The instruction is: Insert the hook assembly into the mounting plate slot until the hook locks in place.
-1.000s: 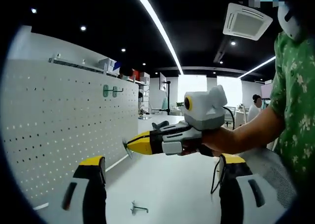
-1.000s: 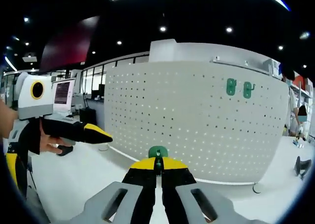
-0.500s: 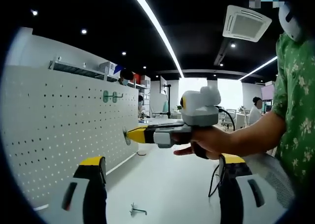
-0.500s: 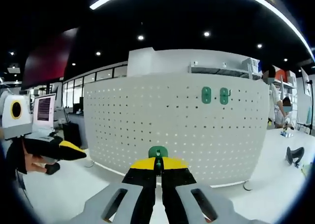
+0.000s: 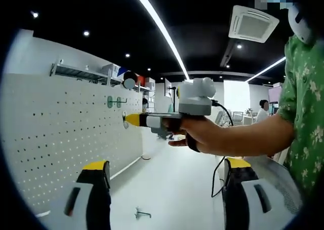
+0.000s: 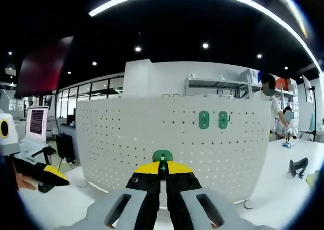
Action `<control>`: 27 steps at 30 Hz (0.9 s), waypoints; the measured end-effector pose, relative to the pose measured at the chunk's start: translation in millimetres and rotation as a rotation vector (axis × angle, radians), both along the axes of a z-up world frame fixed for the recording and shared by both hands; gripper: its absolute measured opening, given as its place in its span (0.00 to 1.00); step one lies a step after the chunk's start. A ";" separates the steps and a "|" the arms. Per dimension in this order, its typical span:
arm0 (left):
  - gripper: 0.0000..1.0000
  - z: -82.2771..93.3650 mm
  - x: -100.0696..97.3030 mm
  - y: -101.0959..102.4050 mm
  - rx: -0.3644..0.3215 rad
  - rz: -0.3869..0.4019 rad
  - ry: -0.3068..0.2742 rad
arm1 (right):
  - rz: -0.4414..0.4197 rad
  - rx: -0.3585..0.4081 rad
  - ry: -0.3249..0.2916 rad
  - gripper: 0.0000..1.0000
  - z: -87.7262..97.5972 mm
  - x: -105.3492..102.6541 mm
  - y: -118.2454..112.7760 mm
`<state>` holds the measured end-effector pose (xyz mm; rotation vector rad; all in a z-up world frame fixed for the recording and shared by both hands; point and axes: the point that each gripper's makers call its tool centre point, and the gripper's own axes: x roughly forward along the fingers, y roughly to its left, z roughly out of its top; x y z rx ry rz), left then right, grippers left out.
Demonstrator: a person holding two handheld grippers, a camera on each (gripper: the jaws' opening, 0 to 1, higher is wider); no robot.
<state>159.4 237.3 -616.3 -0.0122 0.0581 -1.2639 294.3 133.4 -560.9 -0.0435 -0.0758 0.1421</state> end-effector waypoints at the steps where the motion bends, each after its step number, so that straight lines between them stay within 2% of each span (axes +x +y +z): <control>1: 0.95 0.0 0.1 0.9 0.002 -0.001 0.000 | -0.003 -0.002 -0.008 0.01 5.0 3.9 -0.4; 5: 0.95 1.8 0.6 4.7 0.001 -0.006 -0.004 | -0.019 -0.004 -0.056 0.01 31.4 20.5 -1.6; 10: 0.95 2.1 3.8 9.4 -0.001 -0.005 -0.005 | -0.030 -0.006 -0.092 0.01 50.5 35.3 -2.2; 15: 0.95 1.7 5.8 11.8 -0.012 0.005 0.001 | -0.042 -0.013 -0.108 0.01 58.5 47.6 -6.1; 27: 0.96 -1.3 10.8 13.5 -0.002 0.021 -0.002 | -0.081 0.003 -0.108 0.01 63.4 76.6 -22.6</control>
